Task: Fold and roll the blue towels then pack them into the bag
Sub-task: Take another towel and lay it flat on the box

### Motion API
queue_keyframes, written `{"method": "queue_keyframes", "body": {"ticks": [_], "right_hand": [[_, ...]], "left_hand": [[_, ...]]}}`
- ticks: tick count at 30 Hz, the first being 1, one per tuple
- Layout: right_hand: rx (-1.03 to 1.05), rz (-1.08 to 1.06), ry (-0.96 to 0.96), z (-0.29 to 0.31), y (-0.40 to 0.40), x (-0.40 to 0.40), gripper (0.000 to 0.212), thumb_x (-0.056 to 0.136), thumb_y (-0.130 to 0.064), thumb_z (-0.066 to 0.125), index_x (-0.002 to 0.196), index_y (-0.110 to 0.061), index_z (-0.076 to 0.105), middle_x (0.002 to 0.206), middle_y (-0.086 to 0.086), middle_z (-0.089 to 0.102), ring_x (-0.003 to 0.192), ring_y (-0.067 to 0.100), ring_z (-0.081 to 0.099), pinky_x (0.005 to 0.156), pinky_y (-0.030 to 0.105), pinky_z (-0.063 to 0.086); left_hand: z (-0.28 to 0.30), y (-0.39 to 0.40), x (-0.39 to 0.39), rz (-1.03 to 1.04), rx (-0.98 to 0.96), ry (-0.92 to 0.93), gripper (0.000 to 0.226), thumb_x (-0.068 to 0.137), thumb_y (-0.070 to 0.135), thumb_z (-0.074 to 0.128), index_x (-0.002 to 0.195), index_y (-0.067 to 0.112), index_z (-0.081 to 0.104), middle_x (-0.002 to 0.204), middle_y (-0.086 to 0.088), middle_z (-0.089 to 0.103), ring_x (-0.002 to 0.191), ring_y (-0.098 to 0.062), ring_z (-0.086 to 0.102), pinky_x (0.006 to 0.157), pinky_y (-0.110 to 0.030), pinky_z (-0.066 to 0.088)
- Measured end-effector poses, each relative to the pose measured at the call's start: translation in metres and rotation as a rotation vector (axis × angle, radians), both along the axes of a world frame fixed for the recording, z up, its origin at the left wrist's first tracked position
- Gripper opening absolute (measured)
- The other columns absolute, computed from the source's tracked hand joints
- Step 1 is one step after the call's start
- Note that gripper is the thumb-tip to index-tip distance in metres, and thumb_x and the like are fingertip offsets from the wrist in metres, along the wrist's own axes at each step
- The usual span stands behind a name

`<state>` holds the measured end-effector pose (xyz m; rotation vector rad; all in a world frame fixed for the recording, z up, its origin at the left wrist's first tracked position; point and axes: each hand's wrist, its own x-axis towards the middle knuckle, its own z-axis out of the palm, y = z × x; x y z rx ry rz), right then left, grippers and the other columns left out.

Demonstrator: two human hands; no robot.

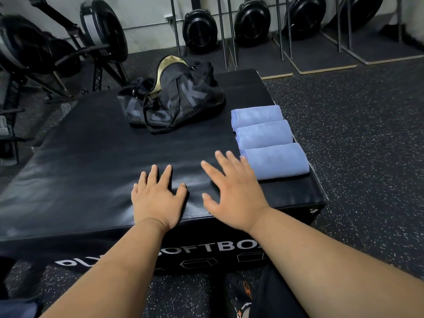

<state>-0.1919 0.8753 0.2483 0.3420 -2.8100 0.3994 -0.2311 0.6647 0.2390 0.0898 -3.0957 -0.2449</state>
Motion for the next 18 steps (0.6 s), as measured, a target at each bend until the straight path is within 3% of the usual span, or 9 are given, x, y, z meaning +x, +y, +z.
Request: {"method": "queue_keyframes", "body": {"ticks": [5, 8, 10, 14, 18], "right_hand": [[-0.126, 0.043, -0.104, 0.012, -0.041, -0.003, 0.073, 0.093, -0.056, 0.032, 0.161, -0.032, 0.038, 0.171, 0.009, 0.029, 0.159, 0.032, 0.020, 0.131, 0.049, 0.006], [-0.211, 0.040, -0.140, 0.018, -0.067, -0.007, 0.074, 0.092, -0.052, 0.025, 0.161, -0.033, 0.039, 0.171, 0.006, 0.031, 0.159, 0.029, 0.022, 0.131, 0.047, 0.009], [-0.245, 0.039, -0.179, 0.019, -0.085, -0.009, 0.071, 0.093, -0.050, 0.025, 0.160, -0.033, 0.041, 0.169, 0.006, 0.034, 0.158, 0.028, 0.025, 0.131, 0.047, 0.012], [-0.244, 0.121, -0.231, 0.015, -0.131, -0.007, 0.061, 0.099, -0.046, 0.036, 0.158, -0.032, 0.044, 0.167, 0.006, 0.038, 0.157, 0.027, 0.028, 0.130, 0.048, 0.017], [-0.224, 0.242, -0.270, 0.012, -0.182, -0.002, 0.066, 0.096, -0.053, 0.031, 0.156, -0.031, 0.048, 0.164, 0.005, 0.043, 0.153, 0.026, 0.035, 0.127, 0.047, 0.025]], "left_hand": [[0.001, -0.007, 0.000, -0.043, 0.054, -0.049, 0.070, 0.100, 0.066, 0.030, 0.166, 0.042, 0.019, 0.177, 0.002, 0.007, 0.163, -0.027, 0.000, 0.131, -0.048, 0.006], [0.003, -0.020, 0.006, -0.129, 0.128, -0.057, 0.073, 0.097, 0.065, 0.023, 0.165, 0.040, 0.022, 0.176, 0.002, 0.009, 0.163, -0.025, -0.001, 0.132, -0.048, 0.003], [0.002, -0.032, 0.016, -0.172, 0.156, -0.032, 0.074, 0.096, 0.064, 0.019, 0.165, 0.038, 0.024, 0.176, 0.003, 0.012, 0.163, -0.023, 0.002, 0.132, -0.046, 0.004], [-0.014, -0.069, 0.055, -0.175, 0.066, 0.040, 0.062, 0.108, 0.051, 0.033, 0.167, 0.034, 0.021, 0.176, 0.003, 0.013, 0.163, -0.024, 0.005, 0.131, -0.047, 0.007], [-0.026, -0.122, 0.105, -0.166, 0.151, 0.040, 0.069, 0.106, 0.054, 0.040, 0.168, 0.033, 0.017, 0.176, 0.011, 0.004, 0.162, -0.017, -0.007, 0.129, -0.042, -0.003]]}}
